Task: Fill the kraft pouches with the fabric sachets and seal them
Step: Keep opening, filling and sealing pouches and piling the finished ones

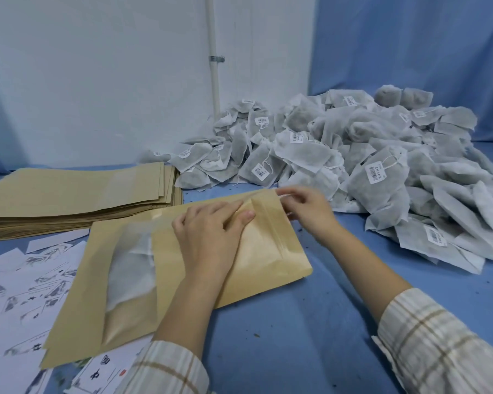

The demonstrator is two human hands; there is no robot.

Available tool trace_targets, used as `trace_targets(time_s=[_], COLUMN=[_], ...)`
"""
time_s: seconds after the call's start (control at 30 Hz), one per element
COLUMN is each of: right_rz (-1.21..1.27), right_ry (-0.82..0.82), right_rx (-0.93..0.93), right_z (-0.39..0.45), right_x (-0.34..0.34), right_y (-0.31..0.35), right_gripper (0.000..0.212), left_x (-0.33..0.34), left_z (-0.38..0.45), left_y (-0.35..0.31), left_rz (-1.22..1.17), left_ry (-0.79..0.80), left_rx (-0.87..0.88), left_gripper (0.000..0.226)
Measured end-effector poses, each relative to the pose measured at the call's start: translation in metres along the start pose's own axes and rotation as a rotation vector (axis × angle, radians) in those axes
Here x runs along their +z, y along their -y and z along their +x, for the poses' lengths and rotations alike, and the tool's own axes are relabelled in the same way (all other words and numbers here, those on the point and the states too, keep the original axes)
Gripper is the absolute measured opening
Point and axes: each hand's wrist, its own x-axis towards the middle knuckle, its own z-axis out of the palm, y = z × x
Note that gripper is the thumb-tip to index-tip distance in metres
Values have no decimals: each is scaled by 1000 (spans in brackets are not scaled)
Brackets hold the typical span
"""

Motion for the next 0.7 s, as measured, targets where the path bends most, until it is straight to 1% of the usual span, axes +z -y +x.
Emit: trace_targets(time_s=[0.03, 0.07, 0.1, 0.17, 0.23, 0.3, 0.37, 0.43, 0.5, 0.53, 0.6, 0.63, 0.7], right_rz=[-88, -254, -369, -437, -479, -425, -308, -141, 165, 326, 550, 584, 536], right_ry=[-187, -322, -400, -439, -452, -502, -557, -519, -417, -348, -224, -192, -142], right_rx=[5, 37, 85, 194, 207, 168, 97, 68, 102, 121, 125, 111, 80], right_z=[5, 9, 14, 22, 28, 32, 31, 28, 25, 23, 17, 13, 7], right_x=[-8, -16, -24, -32, -31, -29, -27, -28, -33, -34, -34, -32, -25], right_y=[-7, -13, -21, -29, -28, -27, -30, -30, -25, -22, -19, -17, -12], right_gripper=[30, 33, 39, 60, 76, 81, 77, 63, 40, 34, 34, 37, 46], left_x=[0, 1, 1, 2, 4, 5, 5, 5, 4, 3, 1, 0, -1], left_z=[0, 1, 1, 2, 1, 1, 1, 2, 3, 3, 4, 4, 4], left_y=[2, 3, 4, 5, 7, 8, 9, 11, 13, 13, 14, 15, 15], left_rz=[7, 9, 11, 20, 30, 29, 35, 47, 52, 51, 53, 53, 46], left_ry=[-12, -23, -31, -37, -38, -42, -45, -53, -61, -68, -87, -99, -123], left_rx=[-20, -37, -46, -49, -45, -42, -47, -56, -71, -81, -100, -107, -114], left_gripper=[34, 34, 34, 36, 37, 37, 37, 37, 37, 37, 36, 35, 34])
